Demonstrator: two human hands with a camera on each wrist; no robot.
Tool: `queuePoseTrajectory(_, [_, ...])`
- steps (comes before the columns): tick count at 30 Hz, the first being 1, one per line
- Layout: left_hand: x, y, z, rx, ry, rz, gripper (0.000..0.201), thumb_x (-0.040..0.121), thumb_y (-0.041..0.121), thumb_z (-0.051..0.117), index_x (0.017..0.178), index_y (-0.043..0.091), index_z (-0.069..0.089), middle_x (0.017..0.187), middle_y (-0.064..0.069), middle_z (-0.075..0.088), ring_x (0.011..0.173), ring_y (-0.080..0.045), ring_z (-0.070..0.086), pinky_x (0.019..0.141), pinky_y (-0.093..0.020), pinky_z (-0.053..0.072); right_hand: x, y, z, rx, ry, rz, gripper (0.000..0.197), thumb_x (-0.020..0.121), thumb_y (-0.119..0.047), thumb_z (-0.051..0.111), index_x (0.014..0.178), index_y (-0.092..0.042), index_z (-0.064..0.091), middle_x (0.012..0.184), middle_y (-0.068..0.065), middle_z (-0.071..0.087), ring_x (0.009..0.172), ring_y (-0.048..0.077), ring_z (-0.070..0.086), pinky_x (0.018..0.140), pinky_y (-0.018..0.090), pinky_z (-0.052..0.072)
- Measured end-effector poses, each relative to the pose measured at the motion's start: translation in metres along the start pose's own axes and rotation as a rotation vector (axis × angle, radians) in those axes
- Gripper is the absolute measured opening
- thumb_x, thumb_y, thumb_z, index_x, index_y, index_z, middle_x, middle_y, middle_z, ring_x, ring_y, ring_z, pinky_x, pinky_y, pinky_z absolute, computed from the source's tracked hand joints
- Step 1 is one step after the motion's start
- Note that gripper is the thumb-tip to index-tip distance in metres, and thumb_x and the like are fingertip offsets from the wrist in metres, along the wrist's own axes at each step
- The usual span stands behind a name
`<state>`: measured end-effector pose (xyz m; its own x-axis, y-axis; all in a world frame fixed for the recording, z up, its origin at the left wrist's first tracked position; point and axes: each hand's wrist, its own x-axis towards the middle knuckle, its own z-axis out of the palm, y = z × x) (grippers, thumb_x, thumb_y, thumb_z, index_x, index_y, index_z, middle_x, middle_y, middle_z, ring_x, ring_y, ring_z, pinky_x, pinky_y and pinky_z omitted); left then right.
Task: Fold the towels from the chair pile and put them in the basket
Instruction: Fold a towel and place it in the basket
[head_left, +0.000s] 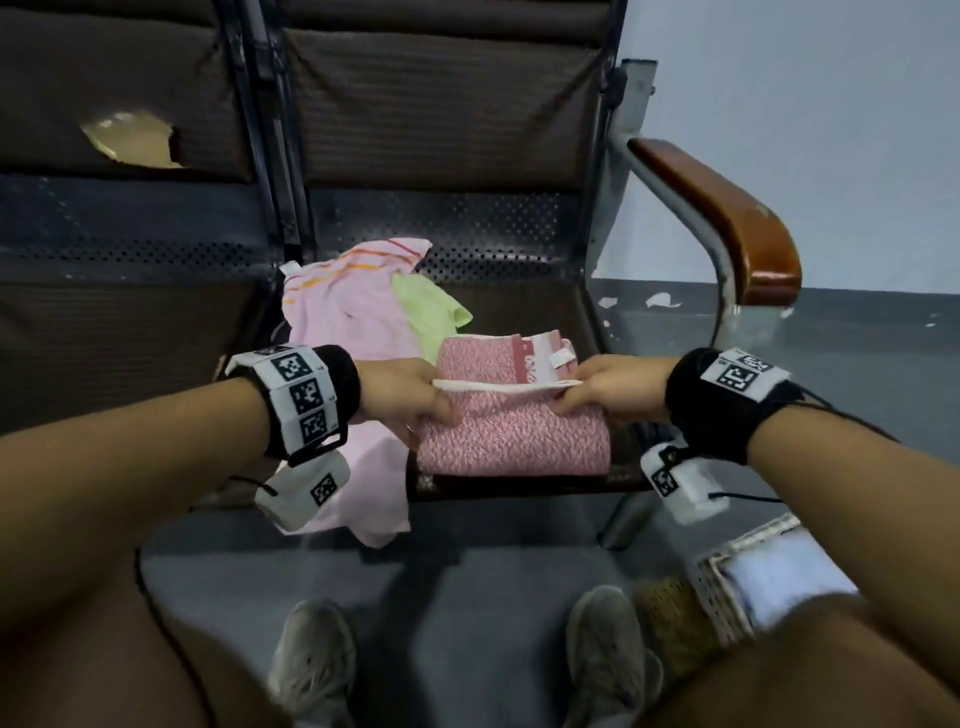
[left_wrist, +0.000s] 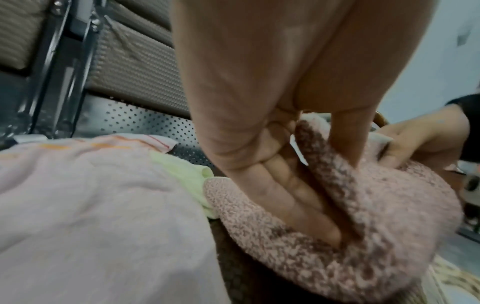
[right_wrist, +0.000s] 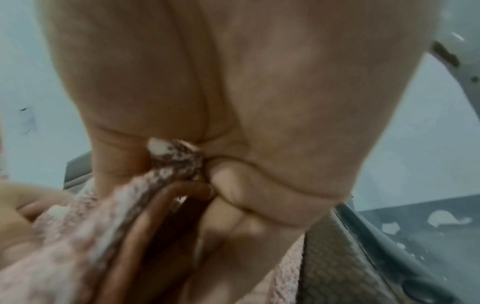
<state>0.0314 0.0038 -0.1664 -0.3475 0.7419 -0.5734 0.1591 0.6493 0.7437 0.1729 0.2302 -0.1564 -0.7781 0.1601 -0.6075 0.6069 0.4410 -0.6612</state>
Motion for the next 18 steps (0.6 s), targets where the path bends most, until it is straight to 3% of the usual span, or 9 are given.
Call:
queuePoseTrajectory(2, [0.004,-0.002,-0.004,-0.068,-0.03,0.021,0.018,0.087,0.013,0.072,0.105,0.01,0.069,0.093,-0.005,0.072,0.077,-0.016,0.068,0.074,-0.028,0.056,0.008,0.004,-0.004,0.122,0.028,-0.015,0.027,0.091,-0.008,0.066,0.113,0.006,0.067,0.101,0.018,0.067,0.091,0.03,0.058,0.077,0.037,0.049])
queuePoseTrajectory(4, [0.012,-0.007,-0.008,-0.115,-0.045,0.037,0.022,0.084,0.015,0.075,0.105,0.014,0.07,0.102,-0.001,0.075,0.088,-0.013,0.069,0.084,-0.028,0.053,0.019,0.004,-0.01,0.226,0.161,-0.081,0.022,0.089,-0.009,0.069,0.11,-0.001,0.071,0.103,0.012,0.072,0.092,0.03,0.066,0.079,0.034,0.053])
queuePoseTrajectory(6, [0.026,-0.015,-0.006,-0.178,0.035,0.036,0.015,0.086,0.013,0.073,0.1,0.014,0.068,0.097,0.0,0.075,0.083,-0.01,0.07,0.079,-0.026,0.056,0.033,0.004,-0.014,0.321,0.327,-0.132,0.029,0.087,-0.011,0.074,0.114,0.0,0.07,0.107,0.012,0.075,0.097,0.029,0.072,0.092,0.041,0.057])
queuePoseTrajectory(8, [0.044,-0.023,-0.005,-0.261,0.218,0.039,0.008,0.092,0.011,0.066,0.1,0.014,0.065,0.097,-0.004,0.071,0.08,-0.014,0.068,0.074,-0.03,0.057,0.045,0.001,-0.016,0.414,0.452,-0.156,0.031,0.084,-0.013,0.077,0.111,-0.001,0.07,0.106,0.013,0.075,0.099,0.029,0.072,0.094,0.044,0.057])
queuePoseTrajectory(12, [0.081,-0.031,-0.004,-0.264,0.476,0.106,0.03,0.099,0.014,0.056,0.129,0.009,0.06,0.121,-0.015,0.067,0.108,-0.033,0.065,0.099,-0.049,0.051,0.062,-0.001,-0.014,0.514,0.413,-0.002,0.037,0.078,-0.021,0.082,0.109,-0.003,0.071,0.099,0.009,0.074,0.088,0.025,0.072,0.08,0.036,0.057])
queuePoseTrajectory(15, [0.096,-0.036,-0.001,-0.174,0.55,0.102,0.035,0.1,0.02,0.054,0.133,0.01,0.057,0.125,-0.013,0.066,0.112,-0.032,0.063,0.102,-0.046,0.048,0.072,0.0,-0.009,0.462,0.425,0.06,0.037,0.08,-0.004,0.078,0.112,0.011,0.067,0.107,0.024,0.073,0.1,0.039,0.071,0.093,0.053,0.056])
queuePoseTrajectory(18, [0.108,-0.041,-0.004,-0.079,0.592,0.003,0.04,0.098,0.034,0.057,0.13,0.011,0.055,0.124,-0.009,0.063,0.108,-0.027,0.061,0.097,-0.035,0.048,0.08,0.001,-0.006,0.323,0.531,0.041,0.027,0.084,0.0,0.072,0.108,0.012,0.069,0.108,0.027,0.072,0.102,0.041,0.069,0.093,0.054,0.055])
